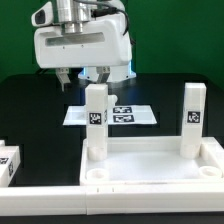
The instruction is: Assemble desk
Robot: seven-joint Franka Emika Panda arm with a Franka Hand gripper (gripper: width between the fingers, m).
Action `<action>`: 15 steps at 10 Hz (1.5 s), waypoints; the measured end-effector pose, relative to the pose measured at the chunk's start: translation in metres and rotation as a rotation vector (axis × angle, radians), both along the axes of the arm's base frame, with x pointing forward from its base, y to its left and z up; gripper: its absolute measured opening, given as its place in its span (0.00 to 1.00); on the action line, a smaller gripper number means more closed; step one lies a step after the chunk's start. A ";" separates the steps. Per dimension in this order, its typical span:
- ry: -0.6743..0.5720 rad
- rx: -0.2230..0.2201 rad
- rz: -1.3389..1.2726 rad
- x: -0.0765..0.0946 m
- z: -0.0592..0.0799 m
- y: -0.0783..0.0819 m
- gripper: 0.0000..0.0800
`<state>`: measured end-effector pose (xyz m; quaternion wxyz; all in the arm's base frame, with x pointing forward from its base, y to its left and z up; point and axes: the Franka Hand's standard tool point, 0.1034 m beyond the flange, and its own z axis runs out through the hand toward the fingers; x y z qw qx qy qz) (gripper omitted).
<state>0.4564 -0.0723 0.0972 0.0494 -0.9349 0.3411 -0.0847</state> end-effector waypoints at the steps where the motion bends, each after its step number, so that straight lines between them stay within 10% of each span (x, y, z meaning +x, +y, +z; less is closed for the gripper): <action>1: 0.012 0.011 -0.001 -0.001 -0.001 0.001 0.81; 3: 0.048 0.057 0.000 -0.021 -0.012 -0.006 0.81; 5: 0.219 0.245 -0.021 -0.047 -0.023 0.011 0.81; 8: 0.400 0.392 -0.014 -0.054 -0.024 0.021 0.81; 15: 0.604 0.637 0.184 -0.084 -0.043 0.009 0.81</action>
Offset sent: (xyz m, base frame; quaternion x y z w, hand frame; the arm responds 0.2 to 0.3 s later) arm -0.0431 0.0147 -0.0314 0.0695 -0.2607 0.0403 0.9621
